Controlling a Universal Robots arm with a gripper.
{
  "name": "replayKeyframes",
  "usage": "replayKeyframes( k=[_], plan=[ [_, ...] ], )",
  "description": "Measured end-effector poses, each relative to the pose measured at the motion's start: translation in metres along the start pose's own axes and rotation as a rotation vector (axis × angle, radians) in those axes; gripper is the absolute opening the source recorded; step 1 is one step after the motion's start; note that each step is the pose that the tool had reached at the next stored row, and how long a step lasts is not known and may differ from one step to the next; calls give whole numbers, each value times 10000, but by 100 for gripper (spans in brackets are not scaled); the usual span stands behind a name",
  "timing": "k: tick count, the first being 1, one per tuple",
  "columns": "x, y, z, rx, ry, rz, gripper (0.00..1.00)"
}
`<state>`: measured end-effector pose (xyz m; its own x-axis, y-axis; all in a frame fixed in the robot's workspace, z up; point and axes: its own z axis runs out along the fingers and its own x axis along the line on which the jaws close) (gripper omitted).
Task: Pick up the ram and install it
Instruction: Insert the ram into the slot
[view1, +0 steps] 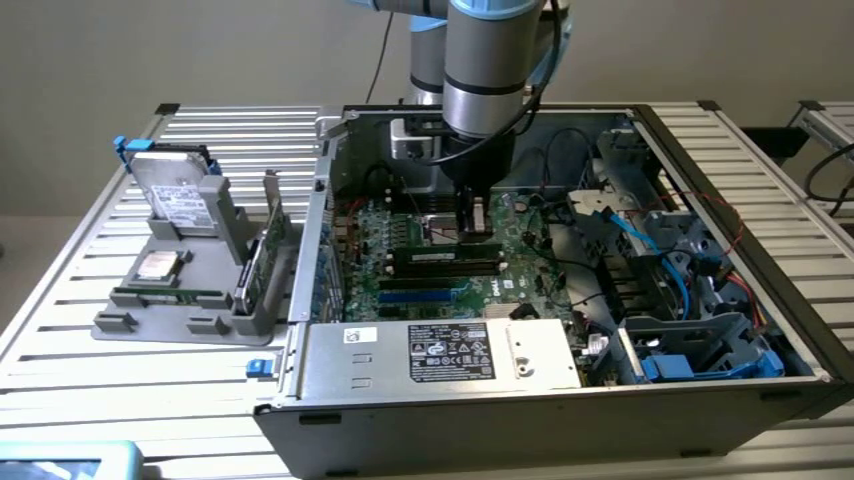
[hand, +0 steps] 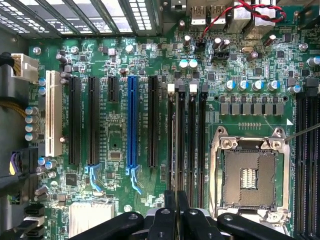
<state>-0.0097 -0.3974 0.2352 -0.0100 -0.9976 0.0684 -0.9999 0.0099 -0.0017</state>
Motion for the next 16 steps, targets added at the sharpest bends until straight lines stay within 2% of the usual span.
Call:
replayKeyframes(
  k=[16],
  plan=[
    [4,2,34,0,-1,0,13]
  ],
)
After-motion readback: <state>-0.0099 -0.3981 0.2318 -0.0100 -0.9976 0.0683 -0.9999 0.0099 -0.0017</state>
